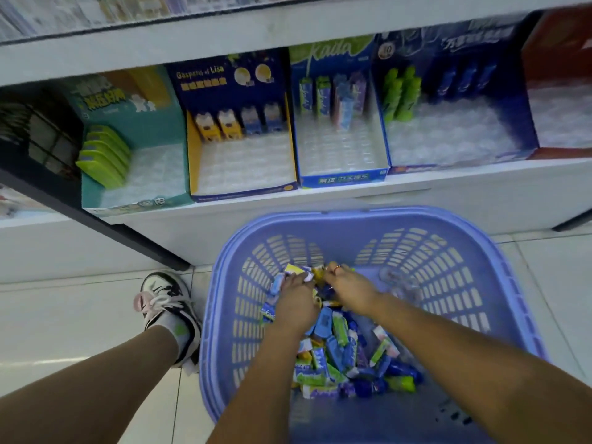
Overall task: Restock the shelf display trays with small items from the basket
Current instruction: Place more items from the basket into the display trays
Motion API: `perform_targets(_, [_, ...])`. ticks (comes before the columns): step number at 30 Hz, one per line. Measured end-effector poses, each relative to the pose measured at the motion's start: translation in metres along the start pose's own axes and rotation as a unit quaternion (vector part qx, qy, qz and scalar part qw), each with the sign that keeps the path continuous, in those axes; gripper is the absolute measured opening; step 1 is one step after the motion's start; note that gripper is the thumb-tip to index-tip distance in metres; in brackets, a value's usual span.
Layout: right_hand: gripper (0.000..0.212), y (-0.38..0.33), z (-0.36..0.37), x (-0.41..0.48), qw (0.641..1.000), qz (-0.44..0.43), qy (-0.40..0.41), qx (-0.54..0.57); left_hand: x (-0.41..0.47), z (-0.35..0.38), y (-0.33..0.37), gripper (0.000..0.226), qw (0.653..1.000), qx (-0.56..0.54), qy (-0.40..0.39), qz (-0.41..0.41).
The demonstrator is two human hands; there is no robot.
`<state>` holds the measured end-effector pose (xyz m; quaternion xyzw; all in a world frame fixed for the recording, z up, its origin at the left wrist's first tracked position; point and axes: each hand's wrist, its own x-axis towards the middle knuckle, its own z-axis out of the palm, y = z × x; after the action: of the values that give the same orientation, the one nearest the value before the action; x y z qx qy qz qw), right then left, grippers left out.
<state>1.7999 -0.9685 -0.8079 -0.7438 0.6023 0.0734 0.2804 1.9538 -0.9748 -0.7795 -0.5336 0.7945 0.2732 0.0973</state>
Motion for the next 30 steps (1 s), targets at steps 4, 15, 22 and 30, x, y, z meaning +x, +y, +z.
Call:
perform_targets(4, [0.014, 0.013, -0.005, -0.006, 0.995, 0.058, -0.046, 0.063, 0.0, 0.001, 0.025, 0.033, 0.999, -0.009, 0.043, 0.0])
perform_targets(15, [0.034, 0.041, -0.092, -0.055, 0.94, 0.148, -0.132, 0.278, -0.004, 0.022, 0.048, 0.06, 0.987, -0.003, -0.158, -0.032])
perform_targets(22, [0.024, 0.012, -0.167, -0.084, 0.905, 0.056, -0.021, 0.422, -0.01, -0.058, 0.038, 0.016, 0.858, -0.508, 0.006, -0.074])
perform_targets(30, [0.028, -0.052, -0.249, -0.075, 0.816, -0.025, 0.329, 0.474, -0.04, -0.163, 0.033, 0.019, 0.643, -0.749, 0.154, 0.036])
